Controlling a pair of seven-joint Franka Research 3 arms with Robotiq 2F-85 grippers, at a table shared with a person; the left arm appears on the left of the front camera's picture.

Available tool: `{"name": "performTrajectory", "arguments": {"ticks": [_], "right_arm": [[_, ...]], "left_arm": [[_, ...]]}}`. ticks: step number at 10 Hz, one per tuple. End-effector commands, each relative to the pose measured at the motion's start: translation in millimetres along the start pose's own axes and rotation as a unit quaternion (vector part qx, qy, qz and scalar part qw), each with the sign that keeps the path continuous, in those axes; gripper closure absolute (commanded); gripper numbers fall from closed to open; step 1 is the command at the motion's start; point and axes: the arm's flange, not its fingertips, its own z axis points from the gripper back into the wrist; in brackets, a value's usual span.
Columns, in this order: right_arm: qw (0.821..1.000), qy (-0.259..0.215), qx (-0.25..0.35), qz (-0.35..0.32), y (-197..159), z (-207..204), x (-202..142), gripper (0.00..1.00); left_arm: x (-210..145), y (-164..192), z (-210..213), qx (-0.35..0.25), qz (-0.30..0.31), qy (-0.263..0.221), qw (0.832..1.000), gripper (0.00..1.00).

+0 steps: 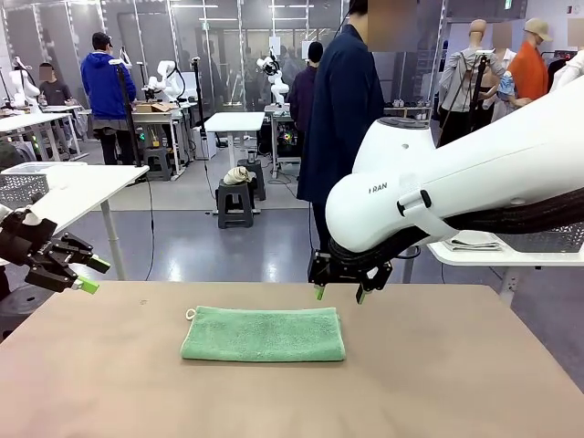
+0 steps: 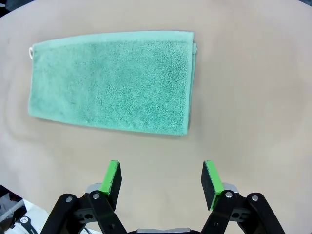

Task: Fold the towels and place them in the basket.
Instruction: When a person lays out a Towel with hook on the table, fold it in half twice.

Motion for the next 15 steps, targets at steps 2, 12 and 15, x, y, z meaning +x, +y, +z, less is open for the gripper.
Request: {"name": "performTrajectory", "arguments": {"ticks": [2, 12, 15], "right_arm": [[1.0, 0.0, -0.006, 0.0, 3.9, -30.5, 7.3, 0.17], [0.998, -0.006, -0.05, -0.036, -6.4, -125.6, 44.8, 0.17], [0.998, -0.005, -0.055, -0.044, -5.1, -137.4, 50.5, 0.17]], "left_arm": [[0.3, -0.6, 0.3, 0.001, 0.0, 0.0, 1.0, 0.31], [0.3, -0.6, 0.3, 0.001, 0.0, 0.0, 1.0, 0.31], [0.3, -0.6, 0.3, 0.001, 0.0, 0.0, 1.0, 0.31]]}}
